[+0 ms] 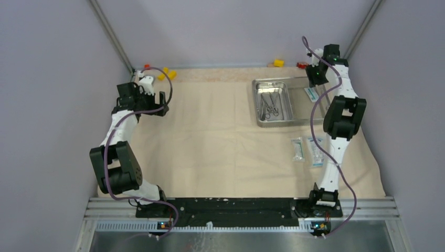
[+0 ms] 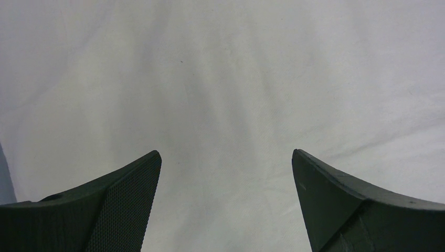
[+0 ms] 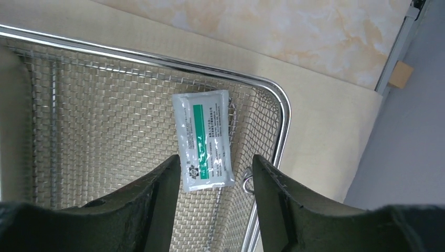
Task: Open and lay out the surgical kit
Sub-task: Pick up the medical item from the container.
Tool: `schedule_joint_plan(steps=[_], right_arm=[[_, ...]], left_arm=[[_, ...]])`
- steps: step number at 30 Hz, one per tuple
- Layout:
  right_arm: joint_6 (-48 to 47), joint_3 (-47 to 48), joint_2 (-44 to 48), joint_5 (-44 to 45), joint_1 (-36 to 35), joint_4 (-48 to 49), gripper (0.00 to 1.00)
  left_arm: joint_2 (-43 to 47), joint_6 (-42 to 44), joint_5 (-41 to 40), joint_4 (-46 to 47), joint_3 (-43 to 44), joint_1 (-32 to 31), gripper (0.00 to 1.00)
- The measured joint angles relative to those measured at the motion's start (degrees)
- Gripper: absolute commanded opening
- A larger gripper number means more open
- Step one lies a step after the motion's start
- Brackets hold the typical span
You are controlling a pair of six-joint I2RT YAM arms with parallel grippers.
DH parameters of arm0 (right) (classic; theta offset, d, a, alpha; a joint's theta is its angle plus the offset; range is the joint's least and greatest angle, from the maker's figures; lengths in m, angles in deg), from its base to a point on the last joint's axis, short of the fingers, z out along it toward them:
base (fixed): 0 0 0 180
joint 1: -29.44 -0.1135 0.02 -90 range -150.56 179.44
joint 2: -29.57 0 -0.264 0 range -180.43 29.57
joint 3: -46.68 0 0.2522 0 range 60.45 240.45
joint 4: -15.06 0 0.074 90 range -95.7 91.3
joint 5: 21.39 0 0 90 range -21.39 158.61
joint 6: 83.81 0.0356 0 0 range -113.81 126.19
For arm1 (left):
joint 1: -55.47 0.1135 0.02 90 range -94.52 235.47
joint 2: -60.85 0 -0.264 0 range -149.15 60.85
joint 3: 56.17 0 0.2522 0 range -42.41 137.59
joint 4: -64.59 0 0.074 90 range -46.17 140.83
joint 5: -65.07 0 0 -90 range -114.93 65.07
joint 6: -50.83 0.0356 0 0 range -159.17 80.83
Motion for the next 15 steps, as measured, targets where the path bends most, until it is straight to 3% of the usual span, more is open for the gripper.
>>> schedule_joint_plan(steps=[15], right_arm=[[-4.50, 5.33, -4.02, -0.59, 1.01, -0.96, 0.54]], left_arm=[[0.26, -2.16, 3.76, 0.83, -1.49, 0.00, 0.99]])
